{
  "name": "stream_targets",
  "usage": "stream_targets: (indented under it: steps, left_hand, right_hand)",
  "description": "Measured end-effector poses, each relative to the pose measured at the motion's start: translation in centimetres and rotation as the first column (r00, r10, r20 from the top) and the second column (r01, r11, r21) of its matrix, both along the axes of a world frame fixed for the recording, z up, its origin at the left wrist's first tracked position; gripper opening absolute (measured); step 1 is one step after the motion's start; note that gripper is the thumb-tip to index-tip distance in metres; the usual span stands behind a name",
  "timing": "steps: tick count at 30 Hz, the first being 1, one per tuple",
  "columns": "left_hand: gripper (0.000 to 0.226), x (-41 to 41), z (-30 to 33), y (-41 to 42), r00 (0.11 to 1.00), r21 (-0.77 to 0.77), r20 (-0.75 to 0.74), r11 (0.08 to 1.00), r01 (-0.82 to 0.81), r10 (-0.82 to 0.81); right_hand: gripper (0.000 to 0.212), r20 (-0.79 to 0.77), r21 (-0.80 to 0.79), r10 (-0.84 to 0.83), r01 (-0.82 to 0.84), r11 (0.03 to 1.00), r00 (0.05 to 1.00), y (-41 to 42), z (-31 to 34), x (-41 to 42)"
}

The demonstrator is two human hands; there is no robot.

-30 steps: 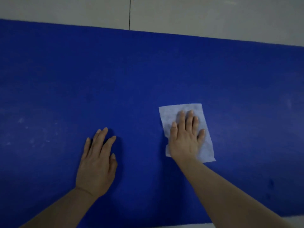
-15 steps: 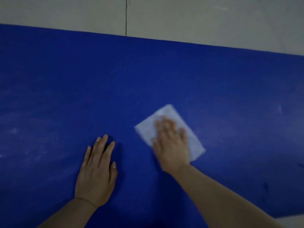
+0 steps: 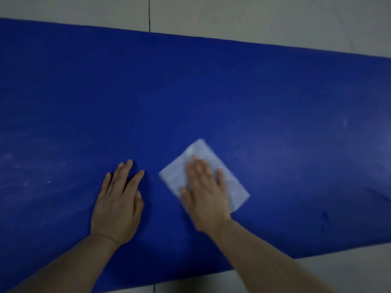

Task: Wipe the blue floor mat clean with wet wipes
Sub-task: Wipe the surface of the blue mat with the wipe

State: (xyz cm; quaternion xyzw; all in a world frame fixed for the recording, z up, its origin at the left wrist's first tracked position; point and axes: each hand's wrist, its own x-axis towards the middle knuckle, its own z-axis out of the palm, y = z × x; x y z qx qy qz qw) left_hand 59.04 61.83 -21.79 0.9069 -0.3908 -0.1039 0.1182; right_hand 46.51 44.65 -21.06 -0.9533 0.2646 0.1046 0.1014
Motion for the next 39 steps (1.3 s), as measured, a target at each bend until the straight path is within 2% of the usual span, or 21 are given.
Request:
stream_targets:
  steps: [2,3,5,7,9,11,14,16,18,20,22,24,26,29,31,33,34,37,39]
  left_hand:
    - [0.052,0.0,0.0,-0.1,1.000,-0.009,0.000,1.000,-0.007,0.007]
    - [0.052,0.0,-0.1,-0.1,1.000,-0.011,0.001,1.000,-0.008,0.008]
    - [0.052,-0.1,-0.1,-0.1,1.000,-0.011,0.005,1.000,-0.007,0.007]
    - [0.052,-0.1,-0.1,-0.1,1.000,-0.016,0.009,1.000,-0.006,0.006]
    - [0.052,-0.1,0.0,-0.1,1.000,-0.014,0.009,1.000,-0.006,0.006]
    - [0.052,0.0,-0.1,-0.1,1.000,-0.009,0.005,1.000,-0.001,0.002]
    - [0.049,0.1,-0.1,0.0,1.000,0.001,0.004,1.000,0.008,-0.008]
    - [0.049,0.1,0.0,0.1,1.000,-0.006,0.002,1.000,0.005,-0.005]
    - [0.051,0.1,0.1,0.0,1.000,-0.020,0.001,1.000,0.002,-0.002]
    - [0.052,0.0,0.1,0.0,1.000,-0.030,-0.003,1.000,-0.007,0.007]
    - [0.052,-0.1,0.1,-0.1,1.000,-0.034,-0.005,0.999,-0.014,0.014]
    - [0.053,-0.1,0.1,0.0,1.000,-0.029,-0.005,0.999,-0.012,0.012]
    - [0.053,0.0,0.0,0.1,1.000,-0.021,-0.003,1.000,-0.010,0.010]
    - [0.053,0.0,0.0,0.0,1.000,-0.021,-0.002,1.000,-0.008,0.008]
    - [0.052,0.1,-0.1,0.1,1.000,-0.024,0.000,1.000,-0.006,0.006]
    - [0.053,0.1,-0.1,0.1,1.000,-0.021,0.002,1.000,-0.004,0.004]
    - [0.053,0.1,-0.1,0.1,1.000,-0.021,0.001,1.000,-0.005,0.005]
    - [0.053,0.1,0.0,0.1,1.000,-0.031,-0.008,0.999,-0.015,0.015]
    - [0.052,0.0,0.1,0.1,0.999,-0.056,-0.030,0.998,-0.019,0.018]
  right_hand:
    - [0.069,-0.018,-0.056,-0.273,0.272,0.961,0.962,-3.7,-0.1,-2.0]
    - [0.064,-0.059,-0.031,-0.399,0.397,0.917,0.915,-4.9,0.2,-2.6]
    - [0.060,-0.101,-0.018,-0.517,0.518,0.855,0.850,-5.3,0.5,-2.7]
    - [0.062,-0.093,-0.032,-0.475,0.475,0.880,0.875,-3.1,0.8,-1.0]
    - [0.068,-0.061,-0.024,-0.320,0.319,0.947,0.945,0.5,0.4,1.2]
    - [0.064,0.018,-0.040,-0.172,0.172,0.984,0.985,4.3,-0.1,2.7]
    - [0.058,0.060,0.031,0.038,-0.040,0.999,0.997,7.4,0.1,3.0]
    - [0.059,0.054,0.037,0.150,-0.152,0.988,0.987,6.3,0.2,1.9]
    - [0.059,0.014,-0.003,0.100,-0.100,0.995,0.995,3.5,0.1,0.0]
    - [0.064,0.005,-0.028,-0.090,0.090,0.996,0.996,0.2,0.2,-2.0]
    - [0.067,-0.033,-0.022,-0.299,0.298,0.954,0.954,-1.9,0.0,-3.3]
    - [0.066,-0.035,-0.024,-0.387,0.386,0.922,0.922,-1.6,0.3,-3.3]
    - [0.065,-0.045,-0.009,-0.350,0.350,0.937,0.936,0.6,0.3,-2.5]
    - [0.060,0.006,-0.004,-0.134,0.134,0.991,0.991,5.0,0.5,-1.5]
    - [0.058,0.012,0.050,0.003,-0.003,0.999,1.000,6.6,0.7,-1.4]
    - [0.055,0.016,0.013,0.106,-0.107,0.994,0.994,5.7,0.5,-2.2]
    - [0.056,0.006,-0.013,0.098,-0.097,0.995,0.995,4.6,0.4,-2.7]
    - [0.062,-0.058,-0.039,-0.113,0.111,0.993,0.992,0.5,0.6,-3.8]
    - [0.065,-0.103,-0.009,-0.148,0.148,0.989,0.984,-0.4,0.7,-4.1]
